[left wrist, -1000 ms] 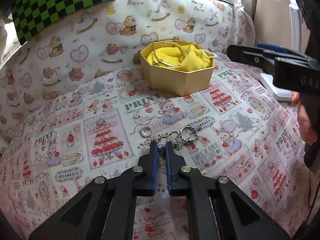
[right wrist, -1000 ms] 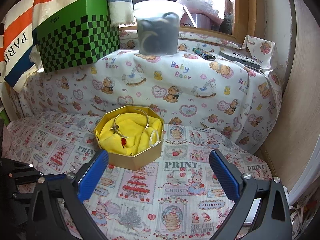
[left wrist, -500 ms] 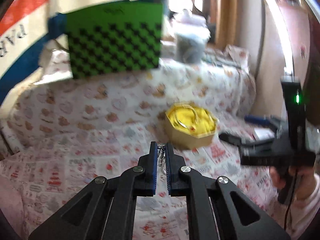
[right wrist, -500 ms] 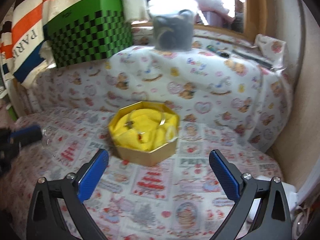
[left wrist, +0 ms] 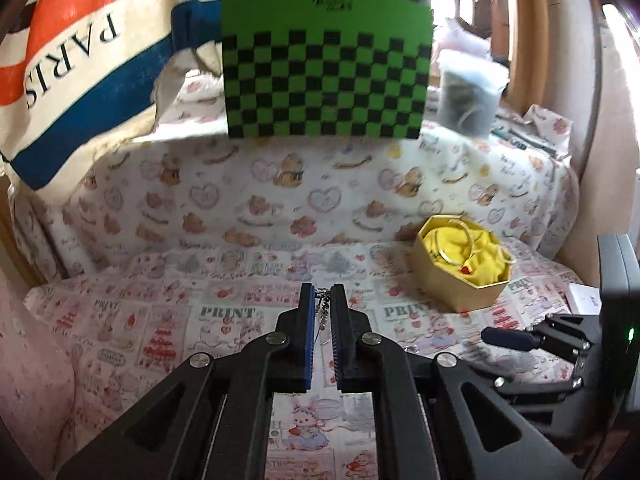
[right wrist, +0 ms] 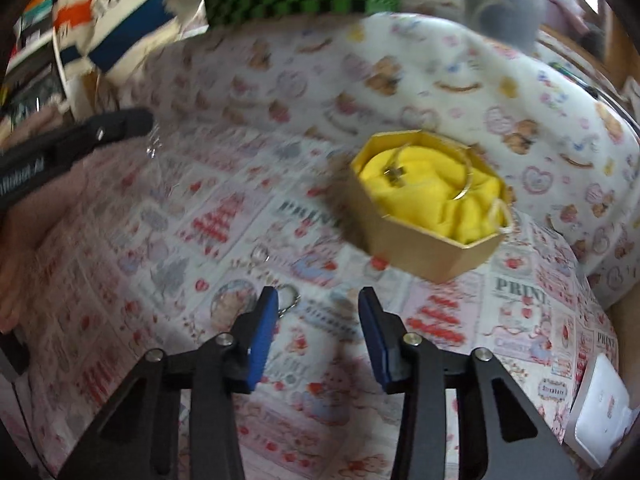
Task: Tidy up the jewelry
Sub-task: 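Grasp a small silver ring with the right tool while the left carries the keychain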
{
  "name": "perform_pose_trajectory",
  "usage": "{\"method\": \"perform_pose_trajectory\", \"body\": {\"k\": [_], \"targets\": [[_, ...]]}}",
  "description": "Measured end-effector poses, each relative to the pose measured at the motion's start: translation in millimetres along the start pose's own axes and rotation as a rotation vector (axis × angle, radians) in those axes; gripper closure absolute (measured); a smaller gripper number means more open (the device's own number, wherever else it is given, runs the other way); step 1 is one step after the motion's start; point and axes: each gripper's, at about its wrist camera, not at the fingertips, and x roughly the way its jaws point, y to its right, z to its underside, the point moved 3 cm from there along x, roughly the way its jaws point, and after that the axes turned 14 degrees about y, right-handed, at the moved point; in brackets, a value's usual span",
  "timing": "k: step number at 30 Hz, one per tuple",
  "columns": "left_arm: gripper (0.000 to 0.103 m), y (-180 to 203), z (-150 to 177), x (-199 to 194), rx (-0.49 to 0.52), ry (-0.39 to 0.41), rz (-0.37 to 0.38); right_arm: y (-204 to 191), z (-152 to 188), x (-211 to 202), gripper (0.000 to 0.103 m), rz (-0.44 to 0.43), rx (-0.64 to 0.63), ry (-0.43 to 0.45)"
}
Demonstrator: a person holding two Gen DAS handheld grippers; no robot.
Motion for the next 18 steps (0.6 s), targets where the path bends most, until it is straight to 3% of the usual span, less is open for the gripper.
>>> {"method": "perform_pose_trajectory", "body": {"k": [7, 11, 18], "targets": [[0.096, -3, 2, -1, -0.015, -0.007, -0.01, -17, 1, 14, 0.068, -0.01, -0.061, -0.022], [0.096, -3, 1, -3, -0.007, 0.003, -0.014, -17, 0, 15, 0.083, 0.007, -0.079, -0.01], [0.096, -2, 0, -3, -0.002, 0.006, -0.018, -6, -1, 9, 0.083, 0.065, -0.067, 0.024]]}}
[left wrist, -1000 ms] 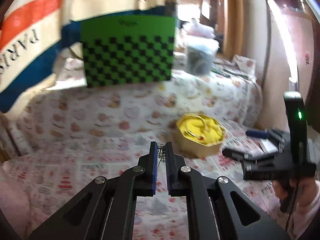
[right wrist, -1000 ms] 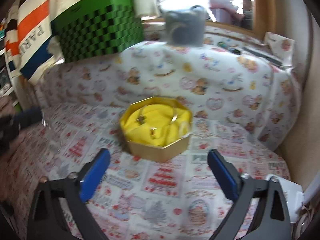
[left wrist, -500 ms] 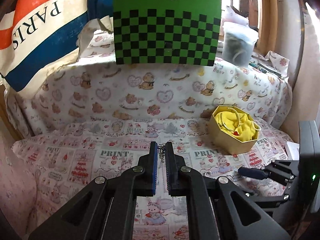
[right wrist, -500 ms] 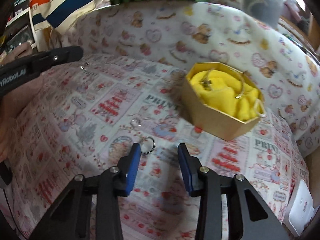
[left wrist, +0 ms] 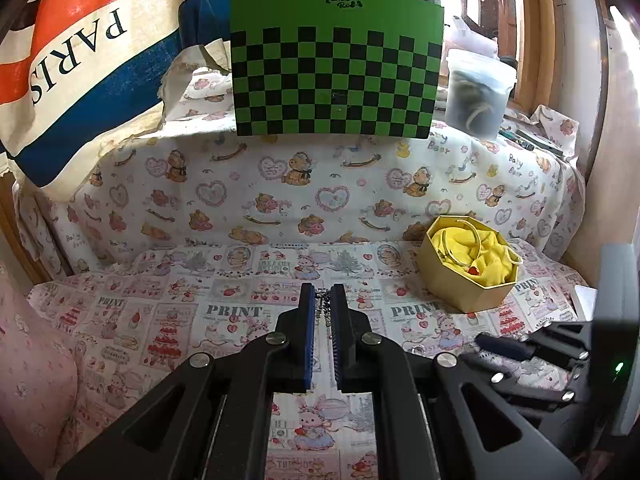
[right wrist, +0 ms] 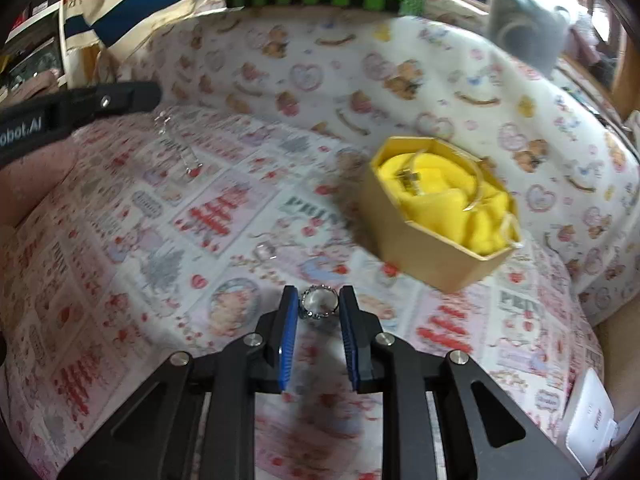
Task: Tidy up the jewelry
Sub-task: 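Grasp a small silver ring with the right tool while the left carries the keychain, then drop the ring into the yellow box with the right tool while the left drops the keychain there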
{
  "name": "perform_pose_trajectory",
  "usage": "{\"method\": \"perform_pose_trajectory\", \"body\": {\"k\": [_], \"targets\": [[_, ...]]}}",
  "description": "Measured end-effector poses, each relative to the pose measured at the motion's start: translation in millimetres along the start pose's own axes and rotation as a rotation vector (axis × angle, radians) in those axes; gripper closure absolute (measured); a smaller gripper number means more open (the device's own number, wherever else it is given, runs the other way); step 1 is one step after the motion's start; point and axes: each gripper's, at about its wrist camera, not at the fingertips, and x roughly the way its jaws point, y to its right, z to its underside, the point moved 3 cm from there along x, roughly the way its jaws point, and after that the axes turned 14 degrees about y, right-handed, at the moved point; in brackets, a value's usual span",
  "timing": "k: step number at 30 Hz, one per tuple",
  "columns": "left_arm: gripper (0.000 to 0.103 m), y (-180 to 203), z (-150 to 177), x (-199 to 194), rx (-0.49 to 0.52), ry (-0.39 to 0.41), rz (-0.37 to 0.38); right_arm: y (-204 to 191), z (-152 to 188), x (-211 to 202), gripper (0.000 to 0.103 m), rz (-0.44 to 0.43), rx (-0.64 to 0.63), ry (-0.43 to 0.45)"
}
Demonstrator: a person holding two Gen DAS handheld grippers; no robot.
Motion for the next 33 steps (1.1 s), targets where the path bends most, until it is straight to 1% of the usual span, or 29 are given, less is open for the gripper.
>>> {"method": "perform_pose_trajectory", "body": {"k": [2, 9, 13, 17, 19, 24, 27, 30, 33], "targets": [[0.096, 0, 0, 0, 0.001, 0.002, -0.004, 10, -2, -7, 0.083, 0.021, 0.026, 0.026], [0.096, -1, 1, 2, 0.001, 0.0, -0.004, 46, -14, -35, 0.084, 0.048, 0.134, 0.14], [0.096, 0, 1, 0, 0.005, 0.004, 0.001, 56, -19, -46, 0.083, 0.04, 0.175, 0.185], [0.096, 8, -2, -7, 0.037, 0.034, 0.005, 61, -22, -54, 0.083, 0.048, 0.187, 0.219], [0.096, 8, -3, -13, 0.007, 0.043, 0.011, 63, -23, -58, 0.083, 0.048, 0.194, 0.23], [0.096, 15, -13, -33, -0.021, 0.091, 0.058, 63, -23, -60, 0.084, 0.04, 0.204, 0.259], [0.096, 23, -25, -39, -0.025, 0.109, 0.067, 68, -26, -64, 0.084, 0.078, 0.224, 0.266], [0.096, 34, -40, -37, -0.039, 0.103, 0.098, 75, -36, -67, 0.084, 0.072, 0.258, 0.277], [0.096, 44, -55, -24, -0.109, 0.052, 0.176, 88, -48, -67, 0.084, 0.089, 0.306, 0.292]]}}
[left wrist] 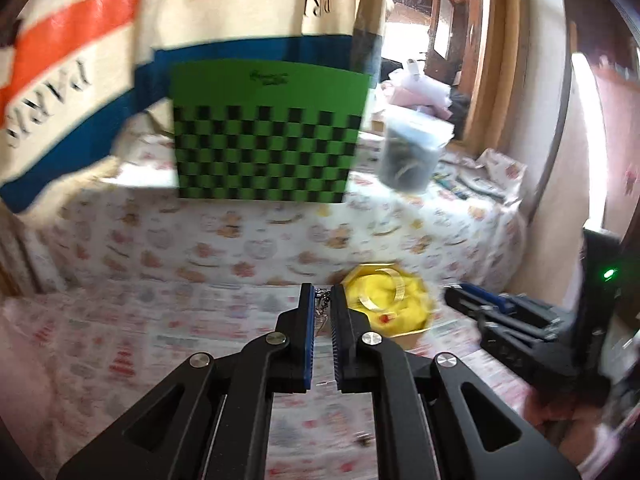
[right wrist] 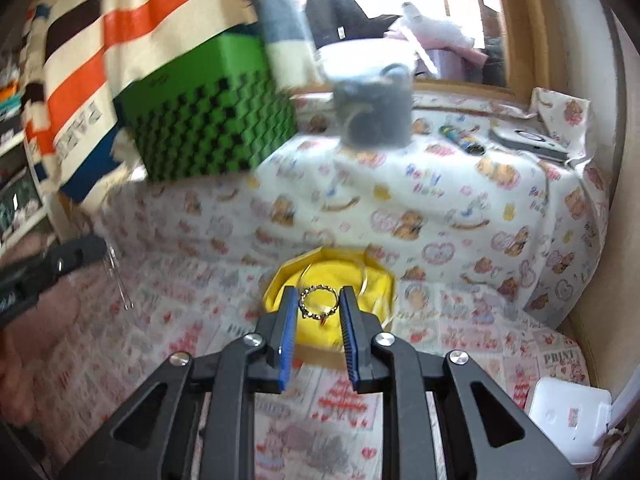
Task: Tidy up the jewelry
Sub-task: 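Drop the ring into the yellow box with the right tool while the left drops the keychain there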
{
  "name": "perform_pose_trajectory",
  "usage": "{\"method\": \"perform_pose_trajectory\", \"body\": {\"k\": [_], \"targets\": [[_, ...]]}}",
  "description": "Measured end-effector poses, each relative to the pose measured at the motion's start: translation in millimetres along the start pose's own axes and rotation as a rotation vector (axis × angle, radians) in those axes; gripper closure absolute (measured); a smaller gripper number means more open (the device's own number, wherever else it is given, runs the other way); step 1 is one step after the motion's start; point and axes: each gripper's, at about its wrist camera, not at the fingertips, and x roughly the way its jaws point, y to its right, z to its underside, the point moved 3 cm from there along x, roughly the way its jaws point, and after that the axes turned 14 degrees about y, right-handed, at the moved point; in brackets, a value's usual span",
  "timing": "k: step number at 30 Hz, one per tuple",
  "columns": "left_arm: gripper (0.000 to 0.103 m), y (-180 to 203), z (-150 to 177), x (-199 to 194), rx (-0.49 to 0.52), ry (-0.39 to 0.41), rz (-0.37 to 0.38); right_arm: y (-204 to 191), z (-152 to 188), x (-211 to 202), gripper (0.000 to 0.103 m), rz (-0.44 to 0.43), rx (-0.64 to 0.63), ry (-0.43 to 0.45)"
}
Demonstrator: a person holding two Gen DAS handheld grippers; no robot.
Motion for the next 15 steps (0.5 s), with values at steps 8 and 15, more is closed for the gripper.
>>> {"method": "perform_pose_trajectory", "body": {"k": [8, 15], "targets": [[0.096, 20, -19, 56, -0.108, -0.056, 0.134, 28, -7, 29, 0.084, -0.081, 0.184, 0.008], [0.096, 37, 3, 103, -0.08, -0.126, 0.189, 44, 23, 59, 0.083, -0.129, 0.294, -0.061]]}}
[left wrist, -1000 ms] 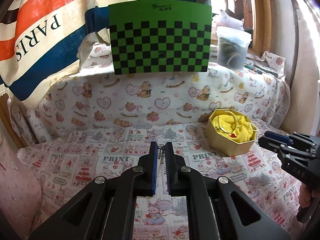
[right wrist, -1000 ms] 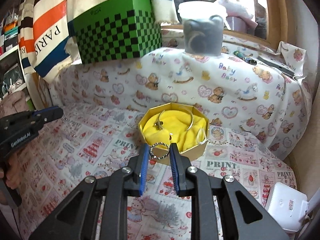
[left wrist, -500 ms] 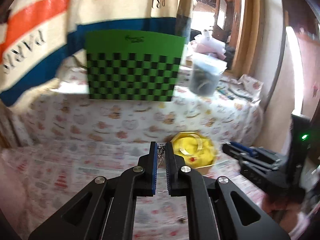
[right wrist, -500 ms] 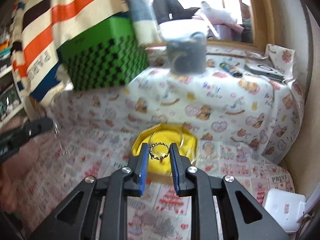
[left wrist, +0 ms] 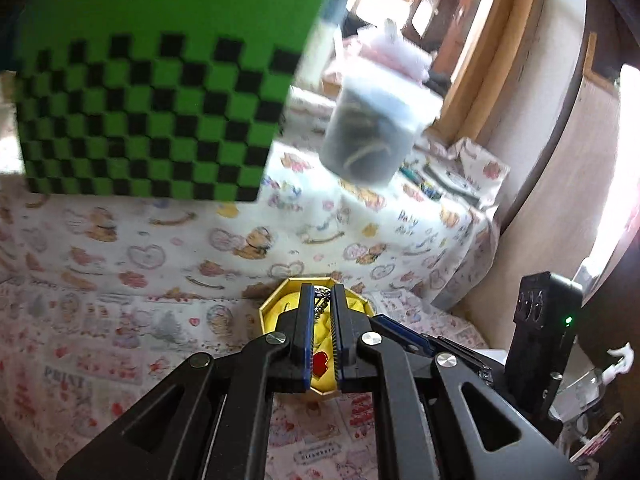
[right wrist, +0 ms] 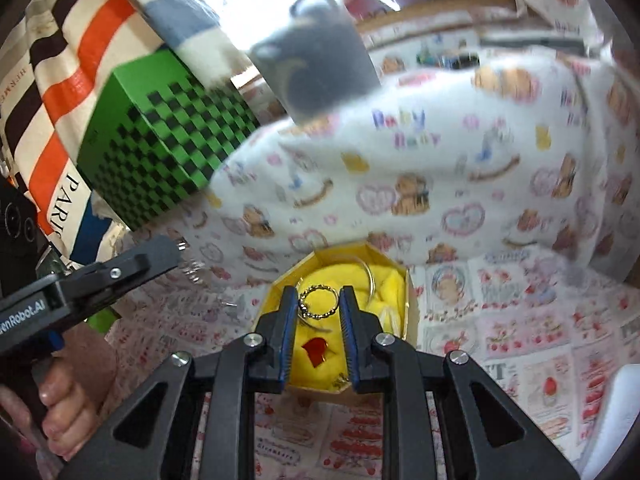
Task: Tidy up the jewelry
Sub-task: 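Drop the ring into the yellow box with the right tool while the left drops the keychain there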
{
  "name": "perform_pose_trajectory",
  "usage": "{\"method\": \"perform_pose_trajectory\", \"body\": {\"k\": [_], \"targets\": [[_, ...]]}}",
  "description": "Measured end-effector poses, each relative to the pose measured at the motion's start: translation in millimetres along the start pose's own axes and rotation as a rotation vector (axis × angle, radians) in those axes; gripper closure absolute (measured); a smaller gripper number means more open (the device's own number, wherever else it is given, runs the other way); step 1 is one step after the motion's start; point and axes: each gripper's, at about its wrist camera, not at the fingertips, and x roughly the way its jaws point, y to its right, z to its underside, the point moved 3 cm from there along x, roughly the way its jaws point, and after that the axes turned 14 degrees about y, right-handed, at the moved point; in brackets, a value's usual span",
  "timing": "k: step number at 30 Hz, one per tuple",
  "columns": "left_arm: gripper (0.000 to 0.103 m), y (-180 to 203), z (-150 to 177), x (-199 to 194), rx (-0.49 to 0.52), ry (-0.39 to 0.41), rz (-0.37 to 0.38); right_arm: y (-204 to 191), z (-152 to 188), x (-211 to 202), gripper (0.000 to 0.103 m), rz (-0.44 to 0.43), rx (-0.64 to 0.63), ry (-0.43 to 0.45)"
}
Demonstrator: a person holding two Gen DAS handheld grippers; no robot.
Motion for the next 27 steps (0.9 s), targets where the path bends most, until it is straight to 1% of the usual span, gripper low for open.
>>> {"method": "perform_pose_trajectory", "body": {"k": [1, 3, 6, 11, 16, 18, 21, 23, 27], "targets": [[0.096, 1, 3, 5, 0.012, -0.013, -0.005, 0, 1, 2, 0.083, -0.005, 0.002, -0.007], [0.096, 2, 8, 15, 0.048, -0.037, -0.047, 1, 2, 5, 0.083, -0.002, 0.0, -0.013], [0.096, 3, 13, 23, 0.08, -0.049, -0.06, 1, 2, 6, 0.083, -0.002, -0.007, -0.015], [0.096, 7, 14, 33, 0.079, -0.065, -0.02, 4, 0, 7, 0.083, 0.002, -0.01, -0.014], [0.096, 12, 11, 35, 0.093, -0.048, 0.005, 9, -1, 6, 0.083, 0.001, 0.007, -0.008], [0.096, 12, 8, 34, 0.091, -0.037, 0.005, 9, -1, 7, 0.078, -0.001, 0.001, -0.011], [0.096, 11, 6, 30, 0.119, -0.028, -0.04, 8, -2, 2, 0.075, 0.013, -0.019, -0.002], [0.096, 9, 5, 25, 0.123, -0.023, -0.049, 7, -3, 0, 0.075, 0.019, -0.025, 0.005], [0.096, 12, 1, -1, 0.199, 0.036, -0.092, 2, -8, -12, 0.075, 0.041, -0.055, 0.035]]}}
